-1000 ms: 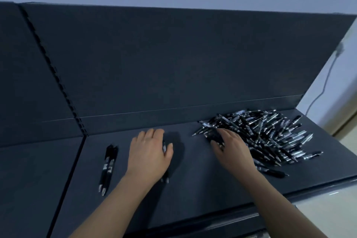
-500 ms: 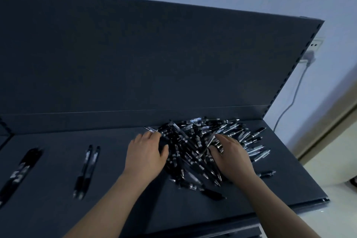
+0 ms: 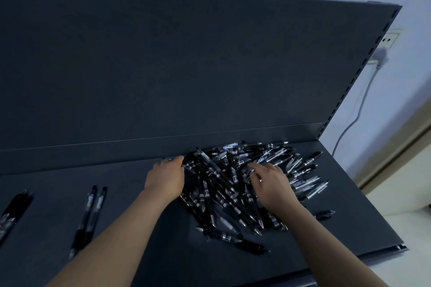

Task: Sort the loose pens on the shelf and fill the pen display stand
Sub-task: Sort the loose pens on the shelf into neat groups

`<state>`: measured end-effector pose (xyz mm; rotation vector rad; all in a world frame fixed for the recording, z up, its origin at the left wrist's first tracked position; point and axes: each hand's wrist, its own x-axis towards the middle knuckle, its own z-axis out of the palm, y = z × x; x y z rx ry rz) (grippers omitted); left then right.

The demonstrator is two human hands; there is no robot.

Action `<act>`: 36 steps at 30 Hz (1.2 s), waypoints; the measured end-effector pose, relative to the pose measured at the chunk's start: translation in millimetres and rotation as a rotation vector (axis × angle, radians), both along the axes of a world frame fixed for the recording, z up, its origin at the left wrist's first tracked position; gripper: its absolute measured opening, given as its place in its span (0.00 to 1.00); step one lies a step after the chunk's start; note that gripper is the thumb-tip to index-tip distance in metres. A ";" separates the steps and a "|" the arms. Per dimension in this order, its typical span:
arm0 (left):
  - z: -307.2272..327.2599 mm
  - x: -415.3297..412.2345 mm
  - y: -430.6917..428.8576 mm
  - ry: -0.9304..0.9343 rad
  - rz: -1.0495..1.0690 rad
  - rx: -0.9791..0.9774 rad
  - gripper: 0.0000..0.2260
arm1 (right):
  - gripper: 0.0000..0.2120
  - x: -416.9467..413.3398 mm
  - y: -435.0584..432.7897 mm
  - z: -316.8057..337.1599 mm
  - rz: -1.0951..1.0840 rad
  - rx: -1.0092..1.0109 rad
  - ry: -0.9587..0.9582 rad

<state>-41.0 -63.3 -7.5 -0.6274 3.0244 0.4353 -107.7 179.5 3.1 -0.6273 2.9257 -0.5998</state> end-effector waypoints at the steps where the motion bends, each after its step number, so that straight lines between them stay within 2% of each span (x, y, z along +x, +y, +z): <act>1: -1.9 -3.4 -1.7 -0.008 -0.004 0.011 0.14 | 0.18 -2.5 -1.4 -0.7 0.003 0.006 -0.014; 6: -6.1 -10.0 -7.1 0.080 0.028 0.105 0.08 | 0.16 -8.9 -6.8 -1.1 0.005 -0.024 -0.055; 8: -3.3 -8.3 -6.2 0.177 0.048 0.166 0.07 | 0.13 -9.4 -7.9 -2.4 -0.004 -0.054 -0.048; 12: 10.9 -4.4 -3.2 0.468 0.049 0.170 0.06 | 0.04 -11.5 -9.6 -3.5 -0.087 -0.235 -0.013; 16: 29.7 -5.2 -3.9 0.608 0.057 0.176 0.06 | 0.03 -17.3 -20.7 5.2 0.006 -0.292 -0.084; 19: 34.3 -4.9 0.6 0.546 0.039 0.258 0.05 | 0.07 -21.4 -34.9 10.3 0.065 -0.281 -0.148; 21: 29.4 -1.4 5.2 0.474 0.055 0.335 0.07 | 0.06 -25.0 -46.8 11.3 0.091 -0.231 -0.168; 22: 25.1 0.9 6.9 0.448 0.069 0.355 0.09 | 0.05 -27.3 -52.9 11.9 0.107 -0.179 -0.172; 25: 11.9 7.4 9.3 0.367 0.133 0.394 0.13 | 0.14 -34.5 -70.8 12.5 0.153 -0.005 -0.168; 29: 6.4 12.2 10.7 0.321 0.214 0.453 0.10 | 0.20 -39.7 -87.5 14.7 0.231 0.183 -0.121; 31: 4.6 12.2 10.6 0.316 0.216 0.457 0.08 | 0.19 -42.8 -89.5 16.2 0.250 0.166 -0.150; 36: 14.3 10.3 9.0 0.339 0.233 0.556 0.13 | 0.18 -49.4 -74.7 24.6 0.281 -0.125 -0.321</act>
